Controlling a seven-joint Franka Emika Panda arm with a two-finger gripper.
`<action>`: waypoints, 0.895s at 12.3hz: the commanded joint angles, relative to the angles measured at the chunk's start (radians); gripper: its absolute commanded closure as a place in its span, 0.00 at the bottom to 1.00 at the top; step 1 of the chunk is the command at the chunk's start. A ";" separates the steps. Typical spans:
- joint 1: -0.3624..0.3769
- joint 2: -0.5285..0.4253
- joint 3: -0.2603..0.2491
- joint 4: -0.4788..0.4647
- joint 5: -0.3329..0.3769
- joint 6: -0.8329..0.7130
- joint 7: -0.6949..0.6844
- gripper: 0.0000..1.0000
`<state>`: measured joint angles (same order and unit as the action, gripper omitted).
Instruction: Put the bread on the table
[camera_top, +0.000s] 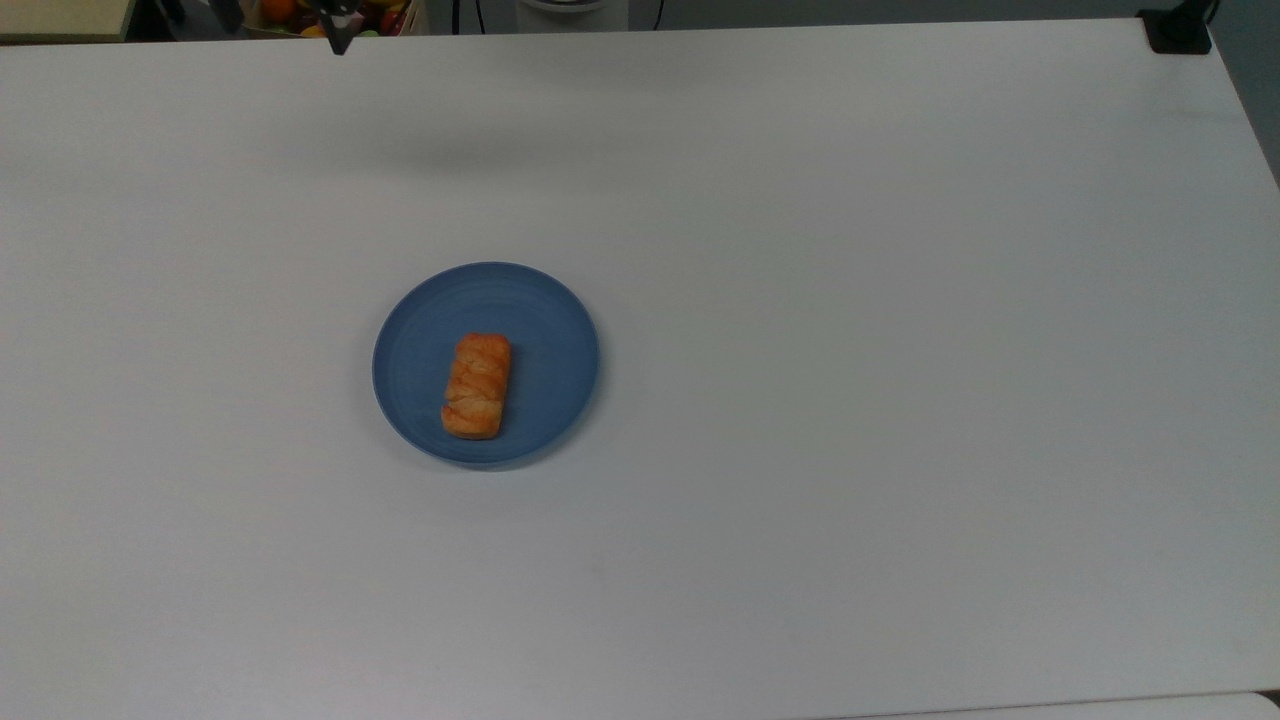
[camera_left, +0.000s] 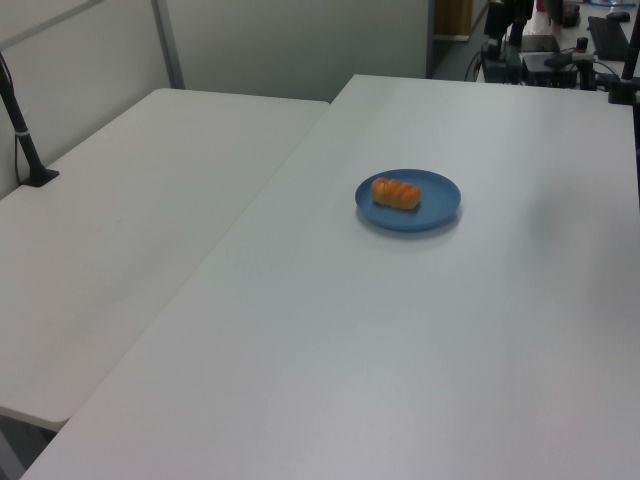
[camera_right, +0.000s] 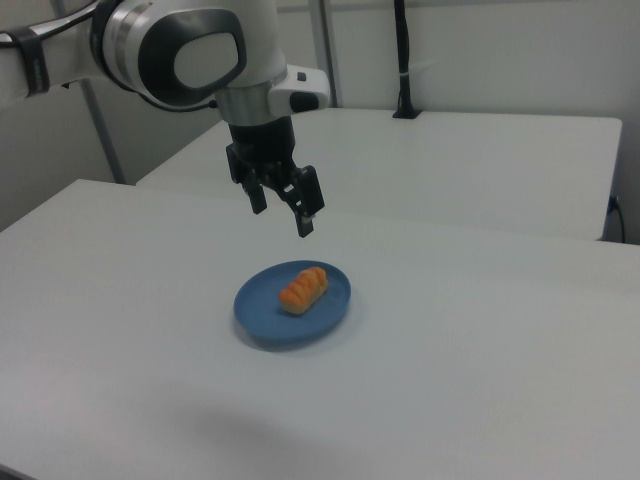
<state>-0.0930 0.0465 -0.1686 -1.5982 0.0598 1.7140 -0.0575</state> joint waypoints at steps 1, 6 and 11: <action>-0.021 -0.002 -0.003 0.023 0.040 -0.011 -0.044 0.00; -0.028 0.007 -0.006 0.067 0.120 -0.004 -0.102 0.00; -0.030 0.047 -0.003 0.112 0.140 0.031 -0.102 0.00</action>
<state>-0.1222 0.0545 -0.1688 -1.5256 0.1705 1.7140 -0.1323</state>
